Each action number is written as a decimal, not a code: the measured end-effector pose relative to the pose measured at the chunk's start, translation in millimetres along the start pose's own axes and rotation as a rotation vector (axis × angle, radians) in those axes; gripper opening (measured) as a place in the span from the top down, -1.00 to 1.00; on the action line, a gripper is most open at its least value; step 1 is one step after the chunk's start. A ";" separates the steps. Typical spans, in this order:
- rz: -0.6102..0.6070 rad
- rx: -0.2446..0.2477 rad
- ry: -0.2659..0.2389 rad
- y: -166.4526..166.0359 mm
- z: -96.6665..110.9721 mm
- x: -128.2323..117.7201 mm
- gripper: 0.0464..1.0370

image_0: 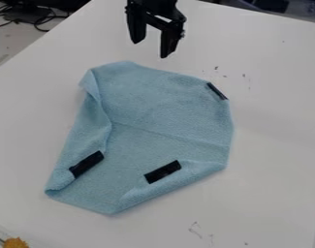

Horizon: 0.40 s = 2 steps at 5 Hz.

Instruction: Unfold the cloth from top right to bottom left

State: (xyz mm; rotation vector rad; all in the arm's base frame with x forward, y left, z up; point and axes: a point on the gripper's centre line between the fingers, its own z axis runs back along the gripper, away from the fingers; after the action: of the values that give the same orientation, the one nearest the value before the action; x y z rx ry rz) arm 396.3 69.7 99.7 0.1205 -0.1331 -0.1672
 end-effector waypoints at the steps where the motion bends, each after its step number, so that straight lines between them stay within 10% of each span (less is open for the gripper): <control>1: 0.008 -0.015 0.042 -4.1 -16.5 -6.9 -0.93; 2: 0.079 -0.009 0.047 -13.5 -24.0 -36.8 -0.93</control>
State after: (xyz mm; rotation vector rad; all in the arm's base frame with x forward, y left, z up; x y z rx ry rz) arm 361.6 65.5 69.9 0.1100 -0.0896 -0.0861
